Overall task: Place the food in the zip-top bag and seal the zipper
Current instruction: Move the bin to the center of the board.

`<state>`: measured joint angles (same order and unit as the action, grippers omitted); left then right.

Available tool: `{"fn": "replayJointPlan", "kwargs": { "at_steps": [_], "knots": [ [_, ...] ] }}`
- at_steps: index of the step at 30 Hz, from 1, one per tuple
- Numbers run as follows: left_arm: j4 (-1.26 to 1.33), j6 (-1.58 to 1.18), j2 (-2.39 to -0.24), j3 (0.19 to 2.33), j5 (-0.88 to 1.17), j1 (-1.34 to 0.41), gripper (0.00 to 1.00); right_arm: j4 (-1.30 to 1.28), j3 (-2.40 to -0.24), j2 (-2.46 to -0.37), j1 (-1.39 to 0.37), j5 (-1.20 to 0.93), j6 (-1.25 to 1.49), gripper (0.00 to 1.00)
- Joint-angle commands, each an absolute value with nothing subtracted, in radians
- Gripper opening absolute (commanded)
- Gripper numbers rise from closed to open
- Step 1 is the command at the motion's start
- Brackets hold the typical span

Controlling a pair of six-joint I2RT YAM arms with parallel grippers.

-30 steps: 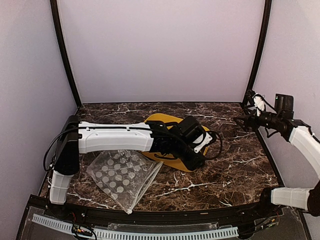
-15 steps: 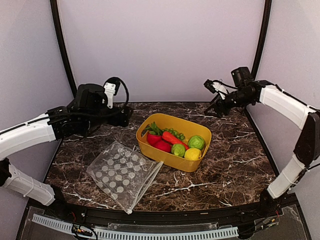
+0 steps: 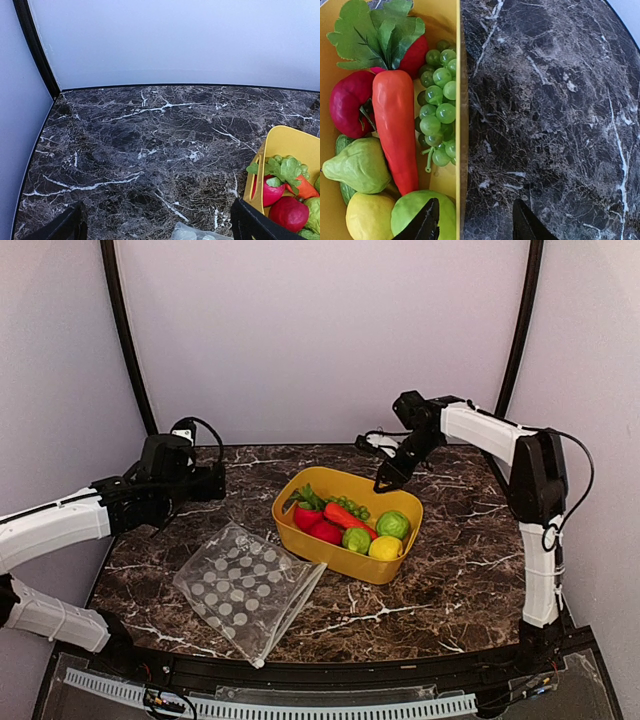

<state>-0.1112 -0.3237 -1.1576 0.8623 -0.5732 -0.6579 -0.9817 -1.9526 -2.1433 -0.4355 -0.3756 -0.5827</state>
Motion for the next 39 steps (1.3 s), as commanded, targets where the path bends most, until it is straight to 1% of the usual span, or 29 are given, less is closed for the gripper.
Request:
{"fn": "replayJointPlan", "kwargs": {
  "at_steps": [1, 4, 8, 9, 10, 11, 13, 16, 19, 24, 27, 32, 35, 37, 39],
  "knots": [
    [-0.189, -0.363, -1.171, 0.903, -0.557, -0.652, 0.99, -1.035, -2.034, -2.176, -0.466, -0.368, -0.580, 0.47],
    [-0.166, -0.343, -1.151, 0.888, -0.515, -0.651, 0.99, -1.041, -2.053, -2.202, -0.474, -0.369, -0.565, 0.41],
    [-0.156, -0.342, -1.138, 0.882, -0.482, -0.651, 0.99, -1.047, -2.060, -2.224, -0.475, -0.363, -0.522, 0.26],
    [-0.157, -0.342, -1.137, 0.882, -0.477, -0.651, 0.99, -1.045, -2.060, -2.226, -0.475, -0.352, -0.499, 0.20],
    [-0.162, -0.340, -1.137, 0.885, -0.465, -0.652, 0.99, -1.045, -2.063, -2.228, -0.475, -0.343, -0.476, 0.11],
    [-0.163, -0.335, -1.137, 0.886, -0.457, -0.652, 0.98, -1.047, -2.064, -2.229, -0.475, -0.344, -0.460, 0.05],
    [-0.164, -0.332, -1.138, 0.889, -0.434, -0.652, 0.98, -1.047, -2.061, -2.225, -0.475, -0.351, -0.437, 0.01],
    [-0.161, -0.327, -1.140, 0.888, -0.426, -0.652, 0.98, -1.046, -2.043, -2.208, -0.475, -0.316, -0.393, 0.00],
    [-0.162, -0.323, -1.140, 0.889, -0.433, -0.652, 0.97, -1.015, -1.973, -2.152, -0.462, -0.245, -0.307, 0.00],
    [-0.175, -0.308, -1.154, 0.901, -0.442, -0.652, 0.97, -0.896, -1.730, -1.976, -0.430, -0.125, -0.141, 0.00],
    [-0.172, -0.291, -1.174, 0.901, -0.460, -0.652, 0.97, -0.861, -1.609, -1.868, -0.386, -0.147, -0.064, 0.00],
    [-0.174, -0.241, -1.210, 0.912, -0.469, -0.652, 0.97, -0.779, -1.406, -1.697, -0.261, -0.221, 0.056, 0.00],
    [-0.160, -0.215, -1.230, 0.911, -0.476, -0.652, 0.98, -0.749, -1.282, -1.590, -0.197, -0.245, 0.086, 0.00],
    [-0.147, -0.183, -1.242, 0.909, -0.483, -0.652, 0.98, -0.750, -1.214, -1.524, -0.181, -0.251, 0.100, 0.00],
    [-0.148, -0.169, -1.254, 0.915, -0.489, -0.651, 0.98, -0.749, -1.134, -1.473, -0.170, -0.303, 0.099, 0.01]
  ]
}}
